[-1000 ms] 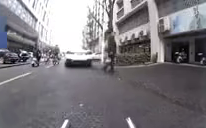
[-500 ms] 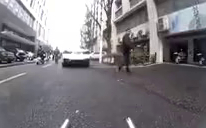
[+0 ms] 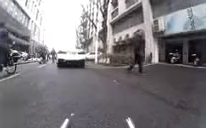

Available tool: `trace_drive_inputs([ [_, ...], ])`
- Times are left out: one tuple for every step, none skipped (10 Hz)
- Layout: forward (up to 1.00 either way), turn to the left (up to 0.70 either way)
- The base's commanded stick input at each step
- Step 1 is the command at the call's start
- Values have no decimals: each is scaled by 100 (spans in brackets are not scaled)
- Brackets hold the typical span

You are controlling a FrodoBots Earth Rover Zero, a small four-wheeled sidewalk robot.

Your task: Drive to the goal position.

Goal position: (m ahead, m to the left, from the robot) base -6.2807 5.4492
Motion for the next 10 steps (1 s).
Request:
trace_drive_inputs([
  [30, -75],
  [30, -75],
  [30, -75],
  [30, -75],
  [30, -75],
  [30, -75],
  [30, -75],
  [30, -75],
  [30, -75],
  [30, -75],
])
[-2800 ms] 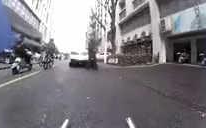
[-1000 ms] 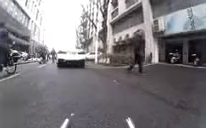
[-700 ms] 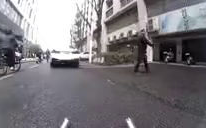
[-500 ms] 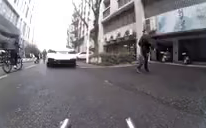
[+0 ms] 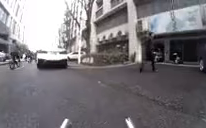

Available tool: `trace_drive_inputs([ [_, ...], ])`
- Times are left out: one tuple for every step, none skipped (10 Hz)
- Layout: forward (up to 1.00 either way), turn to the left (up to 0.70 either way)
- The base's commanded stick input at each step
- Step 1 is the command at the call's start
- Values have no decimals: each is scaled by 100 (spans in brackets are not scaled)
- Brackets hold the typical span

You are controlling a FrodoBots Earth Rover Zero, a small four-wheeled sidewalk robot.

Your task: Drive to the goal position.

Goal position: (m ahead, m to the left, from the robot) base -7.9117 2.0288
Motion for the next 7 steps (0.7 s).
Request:
trace_drive_inputs([
  [30, -75],
  [30, -75],
  [30, -75],
  [30, -75],
  [30, -75],
  [30, -75],
  [30, -75],
])
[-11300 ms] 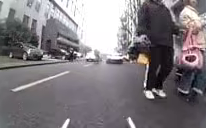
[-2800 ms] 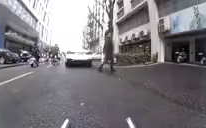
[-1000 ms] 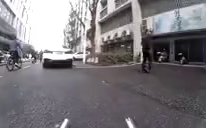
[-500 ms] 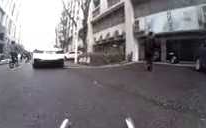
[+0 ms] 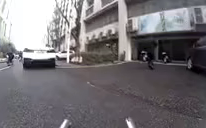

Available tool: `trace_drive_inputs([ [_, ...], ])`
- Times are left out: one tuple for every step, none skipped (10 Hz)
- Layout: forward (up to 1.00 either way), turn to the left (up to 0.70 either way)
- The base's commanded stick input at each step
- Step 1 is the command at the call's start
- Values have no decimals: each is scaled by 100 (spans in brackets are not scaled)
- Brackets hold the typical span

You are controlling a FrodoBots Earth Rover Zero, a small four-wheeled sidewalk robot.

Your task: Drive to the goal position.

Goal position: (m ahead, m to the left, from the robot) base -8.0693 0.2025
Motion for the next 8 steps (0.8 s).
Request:
trace_drive_inputs([
  [30, -75],
  [30, -75],
  [30, -75],
  [30, -75],
  [30, -75],
  [30, -75],
  [30, -75],
  [30, -75],
])
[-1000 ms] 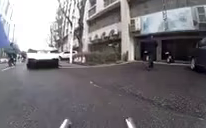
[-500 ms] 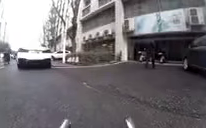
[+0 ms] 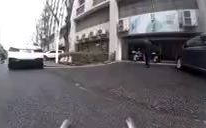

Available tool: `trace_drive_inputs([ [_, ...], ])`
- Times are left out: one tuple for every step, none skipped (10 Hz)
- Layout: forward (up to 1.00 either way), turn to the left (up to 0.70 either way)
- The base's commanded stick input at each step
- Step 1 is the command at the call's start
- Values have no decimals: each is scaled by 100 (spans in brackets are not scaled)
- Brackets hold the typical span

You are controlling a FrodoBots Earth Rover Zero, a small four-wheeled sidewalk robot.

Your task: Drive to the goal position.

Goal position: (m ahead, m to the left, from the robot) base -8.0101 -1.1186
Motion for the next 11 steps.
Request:
trace_drive_inputs([
  [30, -75],
  [30, -75],
  [30, -75],
  [31, -65],
  [32, -52],
  [47, -32],
  [62, -11],
  [70, 0],
  [70, 0],
  [70, 0],
  [70, 0],
])
